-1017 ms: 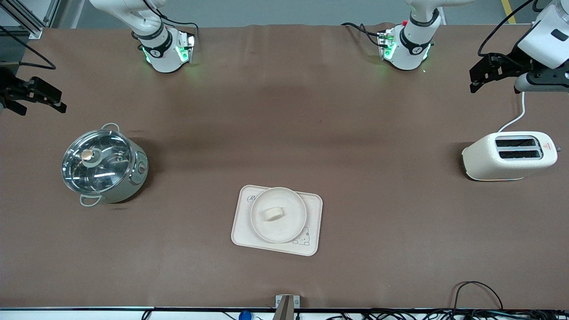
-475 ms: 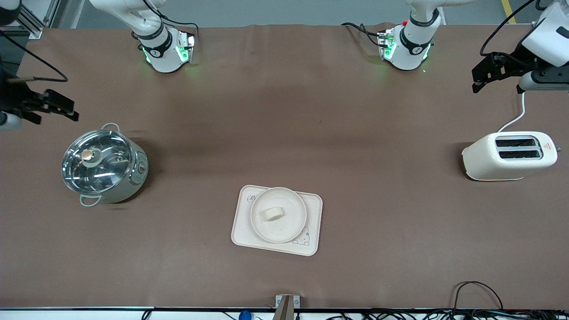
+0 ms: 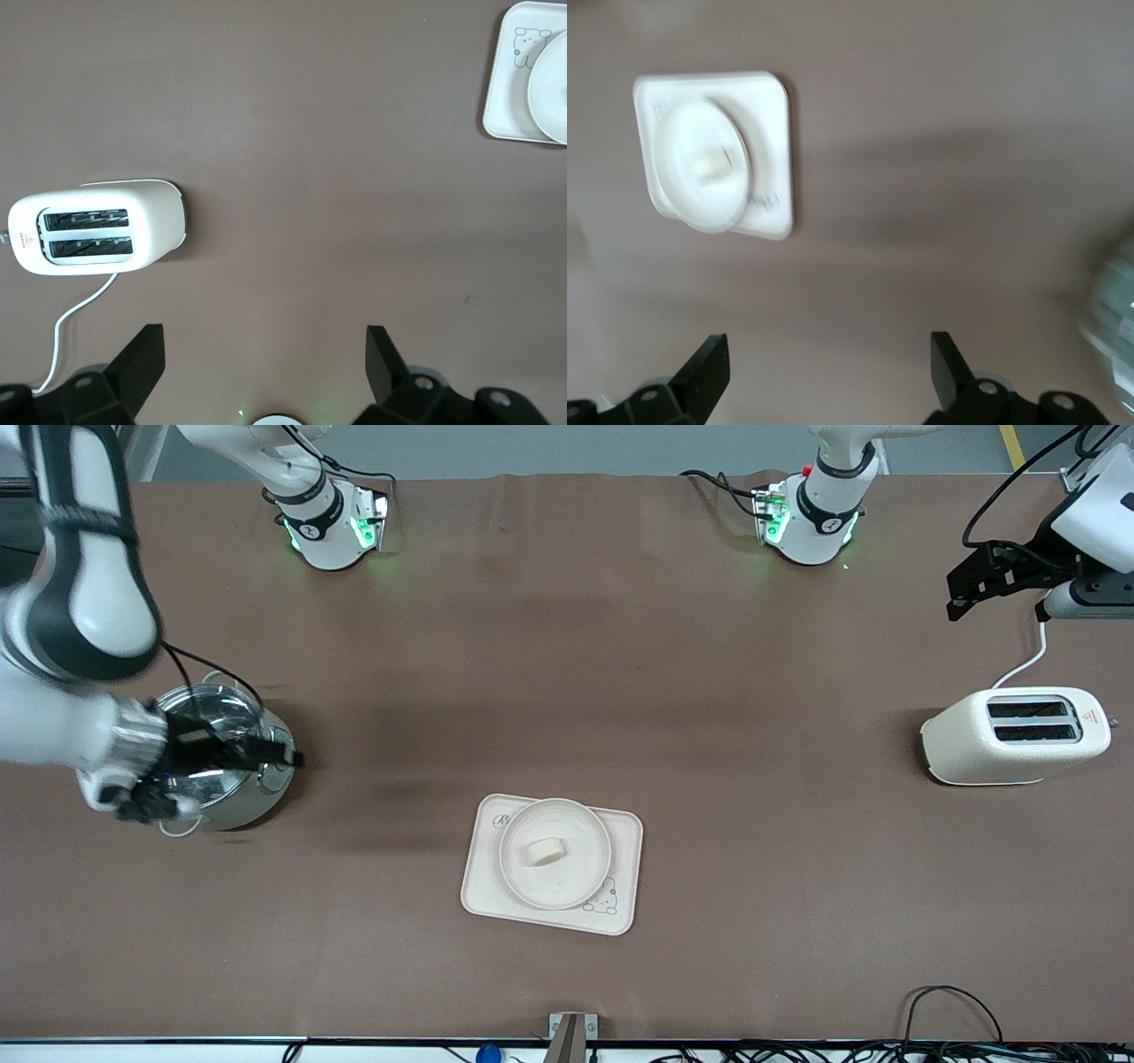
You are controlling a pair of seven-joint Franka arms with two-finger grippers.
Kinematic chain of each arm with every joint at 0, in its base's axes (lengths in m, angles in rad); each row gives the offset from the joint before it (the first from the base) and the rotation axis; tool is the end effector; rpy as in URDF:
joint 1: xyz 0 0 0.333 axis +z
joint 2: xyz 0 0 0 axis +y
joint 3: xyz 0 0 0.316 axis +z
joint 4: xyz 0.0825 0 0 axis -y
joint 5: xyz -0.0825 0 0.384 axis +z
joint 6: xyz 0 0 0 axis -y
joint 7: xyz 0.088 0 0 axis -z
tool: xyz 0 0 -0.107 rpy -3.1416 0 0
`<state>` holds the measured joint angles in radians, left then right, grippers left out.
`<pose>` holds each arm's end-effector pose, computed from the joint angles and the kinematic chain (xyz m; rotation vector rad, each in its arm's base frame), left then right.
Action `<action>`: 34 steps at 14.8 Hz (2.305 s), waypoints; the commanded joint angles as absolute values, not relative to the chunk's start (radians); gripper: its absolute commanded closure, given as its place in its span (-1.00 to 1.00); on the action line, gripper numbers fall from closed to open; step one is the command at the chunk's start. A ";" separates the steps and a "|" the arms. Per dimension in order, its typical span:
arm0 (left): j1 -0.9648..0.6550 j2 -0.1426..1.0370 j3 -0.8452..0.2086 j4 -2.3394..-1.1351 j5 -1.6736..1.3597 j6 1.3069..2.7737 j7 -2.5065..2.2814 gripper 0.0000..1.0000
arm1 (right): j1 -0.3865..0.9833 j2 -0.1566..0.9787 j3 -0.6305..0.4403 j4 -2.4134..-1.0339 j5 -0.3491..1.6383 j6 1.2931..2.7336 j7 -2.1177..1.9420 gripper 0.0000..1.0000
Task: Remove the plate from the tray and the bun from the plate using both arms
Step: 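Move the right gripper toward the white plate on the tray, then grasp the rim of the white plate with the right gripper, then lift the plate off the tray and set it beyond the tray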
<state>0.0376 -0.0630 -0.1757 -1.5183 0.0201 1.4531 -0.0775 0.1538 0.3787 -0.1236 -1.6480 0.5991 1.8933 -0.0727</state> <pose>0.5173 -0.0731 0.6721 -3.1092 0.0901 -0.0003 0.6508 0.0697 0.3946 -2.6221 0.1614 0.1512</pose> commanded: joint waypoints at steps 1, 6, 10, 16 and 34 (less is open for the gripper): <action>0.043 -0.058 -0.176 -1.489 0.006 1.436 -0.060 -1.00 | 0.251 0.512 -0.127 -1.600 0.737 2.047 -0.006 -1.00; 0.046 -0.048 -0.175 -1.489 0.006 1.437 -0.060 -1.00 | 0.395 0.689 -0.127 -1.529 0.831 2.300 0.006 -0.86; 0.045 -0.035 -0.175 -1.489 0.008 1.440 -0.060 -1.00 | 0.497 0.781 -0.126 -1.528 0.894 2.515 0.008 -0.33; 0.040 -0.035 -0.176 -1.482 0.017 1.440 -0.072 -1.00 | 0.557 0.885 -0.108 -1.465 0.962 2.606 0.006 -0.10; 0.032 -0.018 -0.184 -1.479 -0.008 1.439 -0.060 -1.00 | 0.629 0.448 -0.094 -2.067 0.959 2.643 -0.207 0.98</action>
<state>0.0348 -0.0242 -0.1788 -1.4983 0.0176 1.4529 -0.0770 0.5594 0.5696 -0.0980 -1.8731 0.9414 2.5483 -0.1719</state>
